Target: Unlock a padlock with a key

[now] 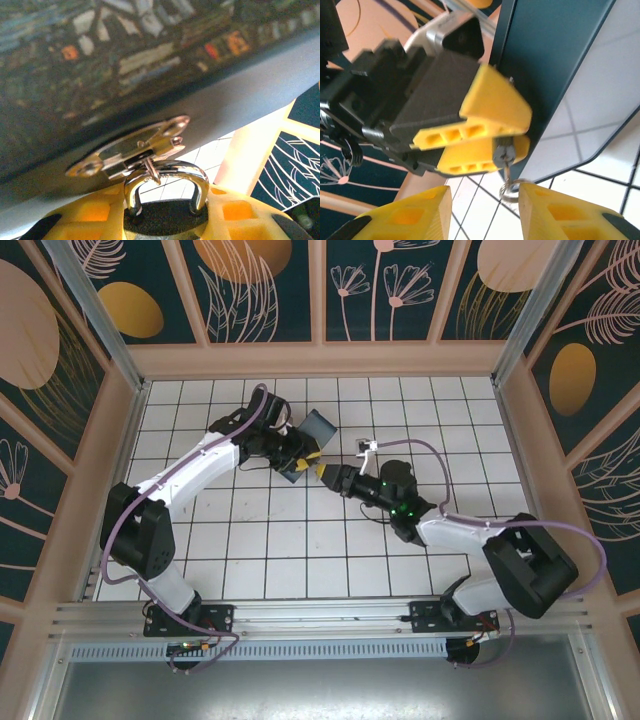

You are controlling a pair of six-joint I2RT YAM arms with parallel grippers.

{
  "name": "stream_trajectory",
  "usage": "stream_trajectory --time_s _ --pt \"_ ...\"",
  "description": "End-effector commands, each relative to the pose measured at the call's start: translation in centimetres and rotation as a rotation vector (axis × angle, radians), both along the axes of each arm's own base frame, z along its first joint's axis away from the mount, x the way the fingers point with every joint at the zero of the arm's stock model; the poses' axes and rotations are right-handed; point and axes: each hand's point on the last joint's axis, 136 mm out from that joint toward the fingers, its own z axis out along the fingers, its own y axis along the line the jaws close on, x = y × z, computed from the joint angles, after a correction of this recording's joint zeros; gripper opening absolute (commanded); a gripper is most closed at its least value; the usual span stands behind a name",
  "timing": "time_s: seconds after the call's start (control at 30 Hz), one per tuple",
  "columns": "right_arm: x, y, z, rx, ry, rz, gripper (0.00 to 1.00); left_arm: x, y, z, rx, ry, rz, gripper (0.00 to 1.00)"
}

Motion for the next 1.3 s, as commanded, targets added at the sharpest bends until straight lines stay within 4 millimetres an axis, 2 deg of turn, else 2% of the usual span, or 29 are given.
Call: stream_trajectory --time_s 0.0,0.07,0.27,0.5,0.63,0.73,0.8,0.9,1.0,1.1,1.27 --pt "0.3 1.0 2.4 0.082 -0.048 -0.007 0.40 0.3 -0.7 2.4 -0.070 -0.065 -0.016 0.14" --pt "0.7 1.0 2.0 0.076 -0.045 -0.029 0.40 0.2 -0.7 2.6 -0.072 -0.066 -0.019 0.14" --pt "2.1 1.1 2.5 0.093 -0.067 -0.079 0.40 0.0 -0.8 2.5 -0.076 -0.060 -0.022 0.14" --pt "3.3 1.8 2.3 0.124 -0.055 -0.095 0.35 0.0 -0.9 2.6 -0.084 -0.055 -0.025 0.14" --pt "3.5 2.4 2.2 0.131 -0.043 -0.085 0.18 -0.3 -0.9 2.3 -0.091 -0.043 -0.022 0.16" --pt "3.3 2.4 2.1 0.129 -0.035 -0.074 0.07 -0.3 -0.8 2.2 -0.088 -0.044 -0.018 0.27" --pt "2.9 2.3 2.1 0.135 -0.020 -0.070 0.02 -0.1 -0.6 2.2 -0.075 -0.059 -0.018 0.30" --pt "2.7 1.6 1.5 0.140 0.019 -0.082 0.01 0.4 0.7 1.9 0.003 -0.091 -0.005 0.45" --pt "2.7 0.7 1.0 0.167 0.068 -0.083 0.00 1.1 2.4 1.9 0.095 -0.125 0.016 0.56" --pt "2.7 0.4 1.0 0.182 0.096 -0.065 0.00 1.6 3.8 2.3 0.163 -0.159 0.038 0.64" --pt "2.3 1.2 2.0 0.205 0.109 0.007 0.00 2.5 5.1 3.0 0.239 -0.230 0.041 0.64"
